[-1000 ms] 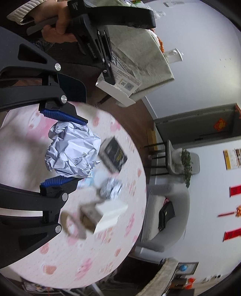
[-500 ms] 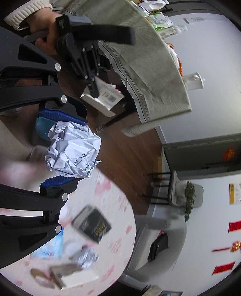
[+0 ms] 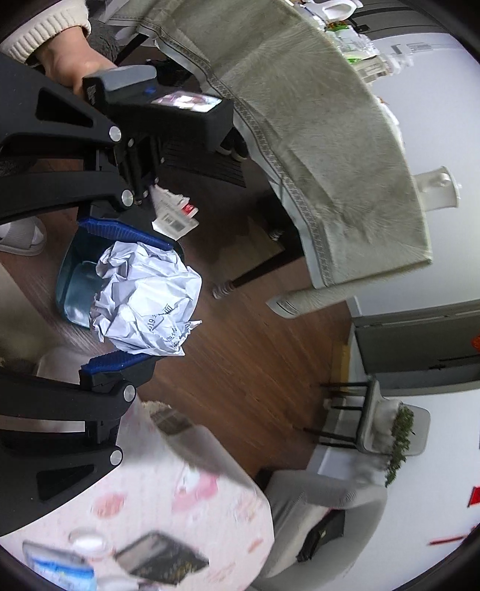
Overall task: Collect trash
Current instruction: 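Carry the paper ball with the right gripper while the left carries the box to the teal bin, then open the left gripper to drop the box into the bin while the right drops the paper ball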
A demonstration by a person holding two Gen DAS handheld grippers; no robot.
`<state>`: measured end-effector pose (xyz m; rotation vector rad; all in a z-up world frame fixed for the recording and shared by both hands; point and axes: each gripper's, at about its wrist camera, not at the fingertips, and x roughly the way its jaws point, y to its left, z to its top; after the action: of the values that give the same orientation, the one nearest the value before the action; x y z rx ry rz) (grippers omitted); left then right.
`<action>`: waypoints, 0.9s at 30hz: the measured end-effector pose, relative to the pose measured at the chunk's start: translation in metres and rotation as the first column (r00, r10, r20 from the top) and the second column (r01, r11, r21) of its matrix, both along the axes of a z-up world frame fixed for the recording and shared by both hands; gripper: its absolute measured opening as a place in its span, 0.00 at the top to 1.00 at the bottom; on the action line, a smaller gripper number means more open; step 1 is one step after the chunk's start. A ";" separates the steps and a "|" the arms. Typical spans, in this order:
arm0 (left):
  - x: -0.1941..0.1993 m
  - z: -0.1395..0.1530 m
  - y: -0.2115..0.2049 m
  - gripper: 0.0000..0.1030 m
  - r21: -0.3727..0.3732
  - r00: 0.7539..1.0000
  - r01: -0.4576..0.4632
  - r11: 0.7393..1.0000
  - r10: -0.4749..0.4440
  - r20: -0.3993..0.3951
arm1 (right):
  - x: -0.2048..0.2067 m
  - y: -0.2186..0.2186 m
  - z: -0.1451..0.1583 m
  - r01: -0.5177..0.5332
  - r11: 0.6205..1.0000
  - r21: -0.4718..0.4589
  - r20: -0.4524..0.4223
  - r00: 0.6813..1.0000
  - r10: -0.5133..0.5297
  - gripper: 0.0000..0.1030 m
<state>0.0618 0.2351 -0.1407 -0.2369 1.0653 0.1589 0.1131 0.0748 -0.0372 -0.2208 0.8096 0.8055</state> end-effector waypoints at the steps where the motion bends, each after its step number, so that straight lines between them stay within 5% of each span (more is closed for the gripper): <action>1: 0.001 -0.004 0.001 0.97 -0.001 1.000 0.003 1.000 -0.003 -0.013 | 0.000 0.006 -0.004 -0.004 1.000 -0.005 -0.009 1.000 0.004 0.50; 6: 0.004 -0.017 0.008 0.94 -0.015 0.999 0.022 1.000 -0.022 -0.038 | 0.004 0.023 -0.021 -0.006 1.000 -0.029 -0.043 0.999 0.005 0.50; 10: 0.003 -0.017 0.011 0.66 -0.014 0.999 0.034 0.999 -0.034 -0.022 | 0.009 0.029 -0.030 0.002 0.999 -0.046 -0.059 0.998 -0.005 0.51; 17: -0.011 0.015 0.026 0.45 -0.010 0.996 -0.011 1.000 0.012 0.087 | 0.014 0.042 -0.052 0.004 0.996 -0.091 -0.085 0.996 -0.011 0.51; 27: -0.034 0.055 0.045 0.33 -0.010 0.977 -0.078 0.997 0.078 0.197 | 0.021 0.066 -0.099 -0.015 0.985 -0.170 -0.146 0.989 -0.010 0.51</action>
<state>0.0280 0.2805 -0.0859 -0.2905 0.8599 0.2005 0.1340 0.1409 -0.1357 -0.3179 1.0192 0.7613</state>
